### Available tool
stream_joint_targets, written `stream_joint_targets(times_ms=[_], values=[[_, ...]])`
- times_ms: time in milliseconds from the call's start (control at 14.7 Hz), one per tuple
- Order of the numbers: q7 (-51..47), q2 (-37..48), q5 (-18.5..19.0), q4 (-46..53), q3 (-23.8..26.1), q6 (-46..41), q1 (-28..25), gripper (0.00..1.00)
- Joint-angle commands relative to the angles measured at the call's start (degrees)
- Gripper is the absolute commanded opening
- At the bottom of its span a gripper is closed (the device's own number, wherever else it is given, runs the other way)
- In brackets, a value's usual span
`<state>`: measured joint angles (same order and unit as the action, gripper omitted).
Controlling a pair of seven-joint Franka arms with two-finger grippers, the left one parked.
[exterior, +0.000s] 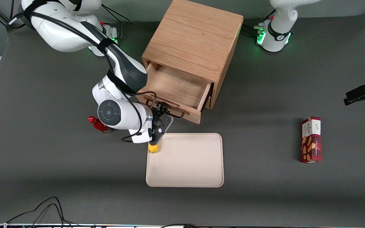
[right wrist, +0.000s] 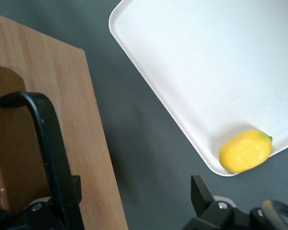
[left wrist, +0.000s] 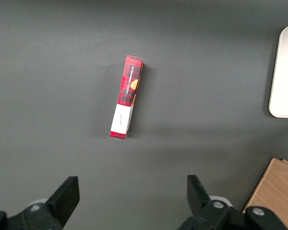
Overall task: Open upper drawer
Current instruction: 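Pull the upper drawer outward from the cabinet with the right gripper, then pull the upper drawer further open with the right gripper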
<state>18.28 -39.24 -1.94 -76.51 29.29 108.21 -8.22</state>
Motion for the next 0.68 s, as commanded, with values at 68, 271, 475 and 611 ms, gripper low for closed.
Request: stream_joint_targets(times_ms=[68,271,475,611], values=[[1.3,-1.1,1.3,1.5,-0.6,-0.6,0.8,1.0],[1.3,-1.1,1.3,2.4,-0.7,-0.7,1.2,1.0],[1.3,-1.1,1.2,2.8,-1.5,-0.7,1.2,1.0],[1.3,-1.1,1.2,2.9,-1.6,-0.7,1.2,1.0]])
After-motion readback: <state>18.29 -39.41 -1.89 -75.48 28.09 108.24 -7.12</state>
